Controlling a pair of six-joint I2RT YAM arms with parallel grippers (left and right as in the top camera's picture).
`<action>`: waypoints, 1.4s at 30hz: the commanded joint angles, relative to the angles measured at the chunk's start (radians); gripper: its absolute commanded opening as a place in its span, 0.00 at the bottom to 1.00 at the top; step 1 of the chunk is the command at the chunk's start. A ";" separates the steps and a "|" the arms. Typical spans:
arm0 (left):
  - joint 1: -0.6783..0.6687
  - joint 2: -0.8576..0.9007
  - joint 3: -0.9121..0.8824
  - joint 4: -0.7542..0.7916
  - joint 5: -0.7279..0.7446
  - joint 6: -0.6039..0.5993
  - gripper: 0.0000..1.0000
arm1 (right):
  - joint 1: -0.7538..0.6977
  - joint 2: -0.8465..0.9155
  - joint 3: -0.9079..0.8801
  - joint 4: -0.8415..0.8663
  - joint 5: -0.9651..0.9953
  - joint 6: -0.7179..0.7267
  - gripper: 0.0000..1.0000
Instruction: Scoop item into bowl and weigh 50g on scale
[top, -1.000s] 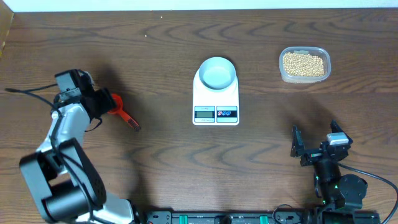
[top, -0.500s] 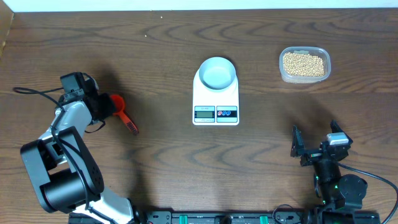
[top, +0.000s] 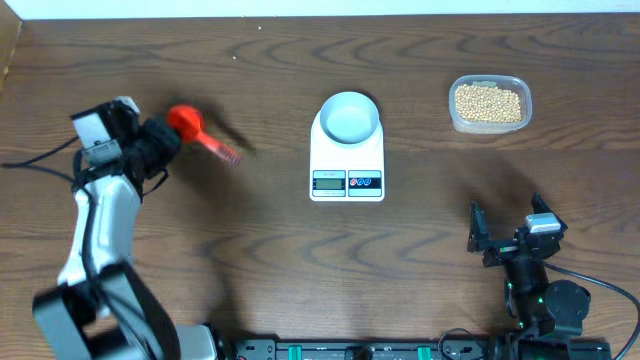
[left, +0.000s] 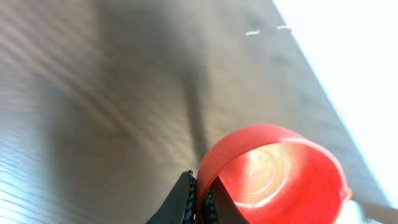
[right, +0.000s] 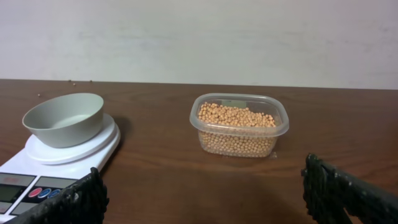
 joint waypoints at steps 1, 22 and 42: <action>-0.024 -0.108 0.016 -0.014 0.160 -0.121 0.07 | 0.008 -0.005 -0.005 0.001 0.000 -0.015 0.99; -0.409 -0.307 0.016 -0.181 0.097 -0.420 0.07 | 0.008 -0.005 -0.004 0.059 -0.187 0.189 0.99; -0.600 -0.307 0.016 -0.048 -0.092 -0.652 0.07 | 0.008 0.247 0.230 0.334 -0.623 0.528 0.99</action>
